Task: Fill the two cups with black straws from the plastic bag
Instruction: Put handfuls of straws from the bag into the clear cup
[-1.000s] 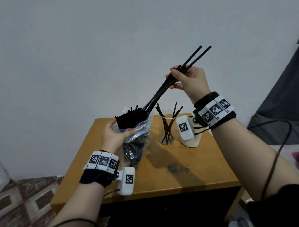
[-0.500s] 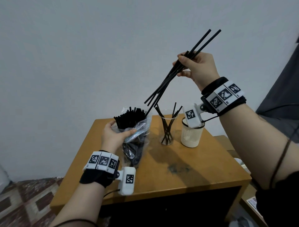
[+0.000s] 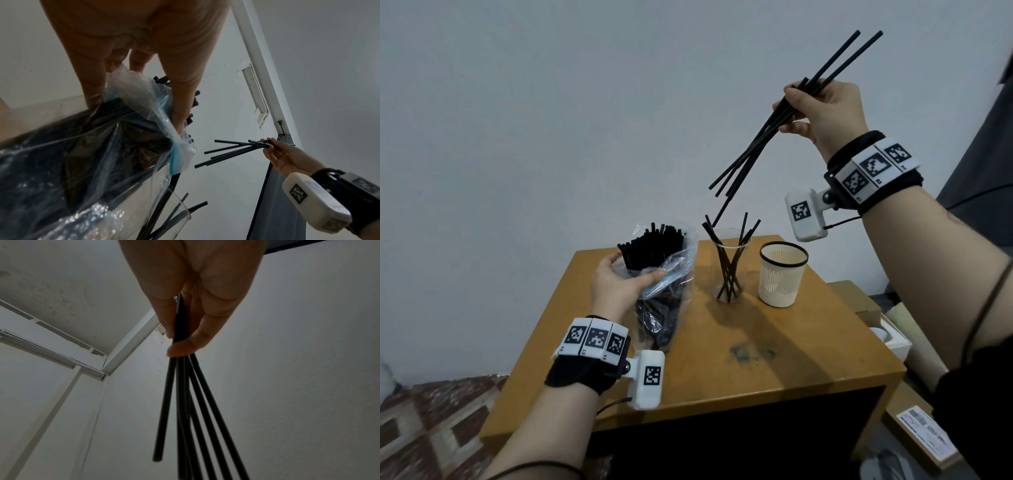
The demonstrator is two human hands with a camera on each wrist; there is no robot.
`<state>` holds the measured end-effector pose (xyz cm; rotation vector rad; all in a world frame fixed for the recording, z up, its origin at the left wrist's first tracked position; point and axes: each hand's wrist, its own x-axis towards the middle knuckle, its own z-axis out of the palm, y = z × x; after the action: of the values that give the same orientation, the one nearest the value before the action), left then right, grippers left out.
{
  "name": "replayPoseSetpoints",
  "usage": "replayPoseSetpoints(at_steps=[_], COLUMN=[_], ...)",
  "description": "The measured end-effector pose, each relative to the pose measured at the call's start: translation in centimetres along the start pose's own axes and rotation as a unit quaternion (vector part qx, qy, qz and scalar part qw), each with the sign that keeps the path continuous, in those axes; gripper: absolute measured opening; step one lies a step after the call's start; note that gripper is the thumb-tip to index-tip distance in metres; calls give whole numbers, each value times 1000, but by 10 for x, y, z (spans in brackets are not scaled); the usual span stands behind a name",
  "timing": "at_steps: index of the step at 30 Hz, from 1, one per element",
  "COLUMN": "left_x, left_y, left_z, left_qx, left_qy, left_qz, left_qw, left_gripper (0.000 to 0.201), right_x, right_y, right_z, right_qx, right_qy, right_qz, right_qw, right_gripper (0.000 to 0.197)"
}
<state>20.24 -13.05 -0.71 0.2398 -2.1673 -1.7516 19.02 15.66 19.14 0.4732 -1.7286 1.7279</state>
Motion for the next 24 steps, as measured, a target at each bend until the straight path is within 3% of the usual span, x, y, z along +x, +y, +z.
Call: replayPoseSetpoints(at_steps=[24], left_x=[-2], left_y=[3], left_z=[0], left_qx=[-1], left_qy=[-7], left_qz=[2], left_qw=[1000], left_gripper=[97], right_x=[-2], right_y=[76], right_z=[23], right_qx=[-142], right_qy=[-60], right_qz=[70], right_qw=[986], right_gripper=[6])
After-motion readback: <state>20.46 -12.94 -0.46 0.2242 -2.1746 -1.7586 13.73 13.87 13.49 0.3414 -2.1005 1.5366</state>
